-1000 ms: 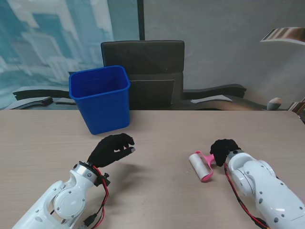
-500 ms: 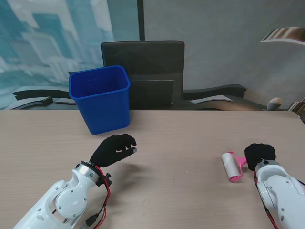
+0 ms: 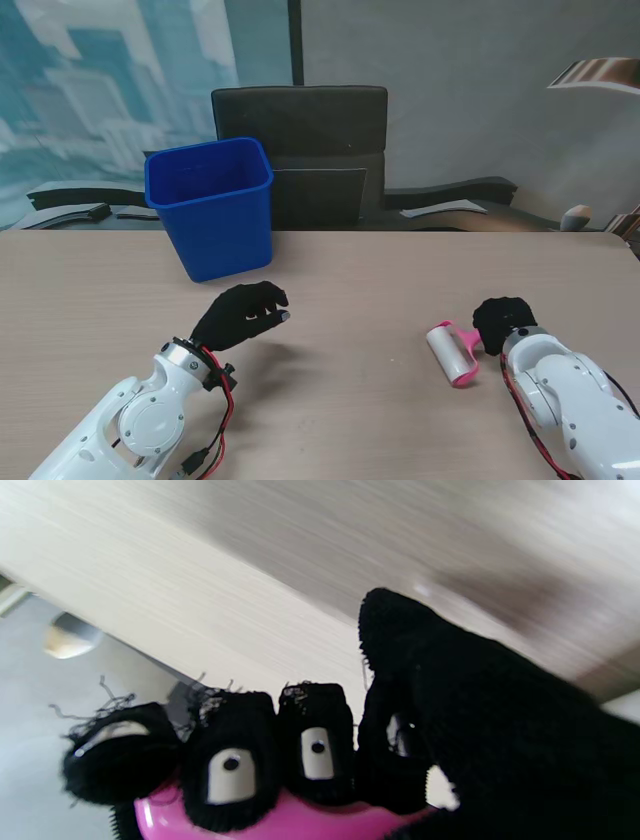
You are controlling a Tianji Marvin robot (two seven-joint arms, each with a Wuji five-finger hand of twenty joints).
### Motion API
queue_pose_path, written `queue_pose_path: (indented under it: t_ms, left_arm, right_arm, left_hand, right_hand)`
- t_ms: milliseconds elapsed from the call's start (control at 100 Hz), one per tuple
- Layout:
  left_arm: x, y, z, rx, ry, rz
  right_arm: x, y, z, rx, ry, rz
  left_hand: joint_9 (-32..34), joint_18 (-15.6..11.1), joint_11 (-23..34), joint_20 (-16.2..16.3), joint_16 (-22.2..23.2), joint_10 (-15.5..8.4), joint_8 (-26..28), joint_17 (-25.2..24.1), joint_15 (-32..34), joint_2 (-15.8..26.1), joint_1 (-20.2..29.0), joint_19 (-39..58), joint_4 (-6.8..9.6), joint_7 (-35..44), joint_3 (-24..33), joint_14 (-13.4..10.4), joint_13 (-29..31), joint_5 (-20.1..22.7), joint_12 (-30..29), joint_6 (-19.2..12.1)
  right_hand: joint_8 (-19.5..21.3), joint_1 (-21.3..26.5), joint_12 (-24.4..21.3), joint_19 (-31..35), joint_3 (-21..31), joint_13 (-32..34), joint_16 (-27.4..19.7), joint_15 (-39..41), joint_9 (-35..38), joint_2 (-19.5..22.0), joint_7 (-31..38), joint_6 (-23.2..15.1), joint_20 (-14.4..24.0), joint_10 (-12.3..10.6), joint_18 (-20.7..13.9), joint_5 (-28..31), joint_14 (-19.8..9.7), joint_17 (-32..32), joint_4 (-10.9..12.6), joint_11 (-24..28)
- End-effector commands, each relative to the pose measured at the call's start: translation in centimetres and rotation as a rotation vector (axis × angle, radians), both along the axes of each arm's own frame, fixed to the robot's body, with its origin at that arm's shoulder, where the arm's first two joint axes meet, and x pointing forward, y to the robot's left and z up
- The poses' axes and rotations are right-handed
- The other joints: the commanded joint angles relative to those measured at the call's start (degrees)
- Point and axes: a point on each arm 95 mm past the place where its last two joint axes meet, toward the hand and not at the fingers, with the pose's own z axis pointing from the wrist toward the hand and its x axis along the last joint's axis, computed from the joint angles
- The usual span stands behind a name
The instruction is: Replace a lint-roller refill
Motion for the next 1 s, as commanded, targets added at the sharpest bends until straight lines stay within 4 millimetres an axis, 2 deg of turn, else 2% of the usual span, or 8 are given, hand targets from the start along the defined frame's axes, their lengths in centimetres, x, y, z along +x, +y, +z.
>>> queue_pose_path:
  t_ms: [0,260,440,670,990]
  left_arm:
    - [-0.1,-0.3,-0.1,0.002,0.016,-0.010]
    - [-0.2,-0.3,-0.2,0.009,0.006,-0.019]
    - [-0.2,-0.3,-0.2,0.010,0.009,-0.019]
    - [-0.2,-0.3,-0.2,0.013,0.006,-0.017]
    - [-0.1,-0.3,-0.3,0.016,0.007,-0.022]
  right_arm:
    - [0.0,2.5,-0.5,0.039,0.020,0.047]
    - [1.0,7.3,-0.8,0.157,0.058,0.153]
    - [1.3,8.4,-1.2,0.178,0.076,0.180]
    - [1.2,6.2,-1.5,0.118,0.056,0.139]
    - [-0.1,0.3,-1.5,-0.016,-0.018,-0.017]
  left_hand:
    - [0.1,-0.4,-0.4,0.3,-0.2,-1.2,0.2,-0.4,0.7,-1.0,0.7,1.0,-0.47,-0.1,-0.5,0.5,0.6,0.5,0.0,-0.4]
    - [0.1,-0.4,-0.4,0.3,-0.2,-1.2,0.1,-0.3,0.7,-1.3,0.7,1.0,-0.54,0.1,-0.3,0.5,0.5,0.5,0.0,-0.4]
    - [0.2,-0.5,-0.3,0.3,-0.3,-1.1,0.1,-0.3,0.7,-1.3,0.7,1.0,-0.62,0.1,-0.2,0.5,0.5,0.5,0.0,-0.4]
    - [0.2,-0.5,-0.3,0.3,-0.2,-1.2,0.1,-0.3,0.8,-1.4,0.8,1.0,-0.63,0.2,0.0,0.4,0.6,0.5,0.0,-0.5]
    - [0.3,-0.4,-0.2,0.2,-0.3,-1.3,0.0,-0.2,0.8,-1.5,0.9,1.0,-0.75,0.5,0.1,0.4,0.7,0.6,0.1,-0.7]
  right_hand:
    - [0.7,-0.2,0.7,5.9,0.1,1.6,3.1,12.9,2.1,-0.8,-0.1,-0.1,1.5,1.9,-20.6,1.8,-27.0,1.5,-0.7,1.1]
    - [0.9,-0.4,0.7,5.9,-0.1,1.6,3.1,12.8,2.1,-0.6,-0.2,-0.2,1.5,1.8,-20.9,1.6,-27.3,1.5,-0.7,1.1]
    - [1.0,-0.4,0.8,5.9,-0.1,1.6,3.1,12.8,2.0,-0.7,-0.2,-0.3,1.5,1.6,-21.0,1.6,-27.4,1.5,-0.8,1.1]
    - [1.1,-0.1,0.8,5.6,-0.2,1.7,2.9,12.7,1.8,-0.7,-0.3,-0.3,1.4,1.7,-21.1,1.6,-27.2,1.1,-0.9,1.0]
    - [1.1,0.2,0.8,5.4,-0.2,1.6,2.7,12.8,1.6,-0.8,-0.3,-0.3,1.5,2.1,-21.1,1.6,-26.9,0.8,-1.0,0.9]
